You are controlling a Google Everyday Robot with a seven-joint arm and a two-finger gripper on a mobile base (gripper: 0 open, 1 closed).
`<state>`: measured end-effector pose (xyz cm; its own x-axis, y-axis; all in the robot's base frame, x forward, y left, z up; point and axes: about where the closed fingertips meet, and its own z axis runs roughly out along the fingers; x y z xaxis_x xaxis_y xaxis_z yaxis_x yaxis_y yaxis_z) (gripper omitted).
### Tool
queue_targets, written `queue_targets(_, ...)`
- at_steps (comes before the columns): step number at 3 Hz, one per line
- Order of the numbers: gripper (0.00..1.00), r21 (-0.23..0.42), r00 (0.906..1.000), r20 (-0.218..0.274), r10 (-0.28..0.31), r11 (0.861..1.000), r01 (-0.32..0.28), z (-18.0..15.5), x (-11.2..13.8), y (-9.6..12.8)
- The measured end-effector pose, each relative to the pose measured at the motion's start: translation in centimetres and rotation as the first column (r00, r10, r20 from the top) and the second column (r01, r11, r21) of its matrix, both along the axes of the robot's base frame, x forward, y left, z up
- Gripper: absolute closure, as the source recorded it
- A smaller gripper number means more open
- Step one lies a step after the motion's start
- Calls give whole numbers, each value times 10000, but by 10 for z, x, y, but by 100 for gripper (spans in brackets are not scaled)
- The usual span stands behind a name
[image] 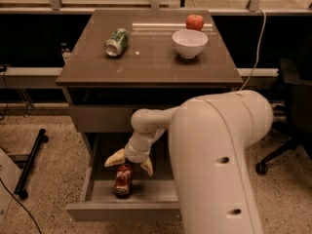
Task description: Pick coke can from middle drawer and place on counter
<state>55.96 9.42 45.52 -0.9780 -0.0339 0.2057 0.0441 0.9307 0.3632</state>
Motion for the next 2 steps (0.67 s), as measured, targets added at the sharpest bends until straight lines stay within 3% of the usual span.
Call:
queue_targets(1, 0, -635, 9945, -673, -807, 9950, 765, -30, 6, 5)
queue_targets(2, 0, -877, 9812, -1320, -1405, 9877, 1296, -59, 7, 11)
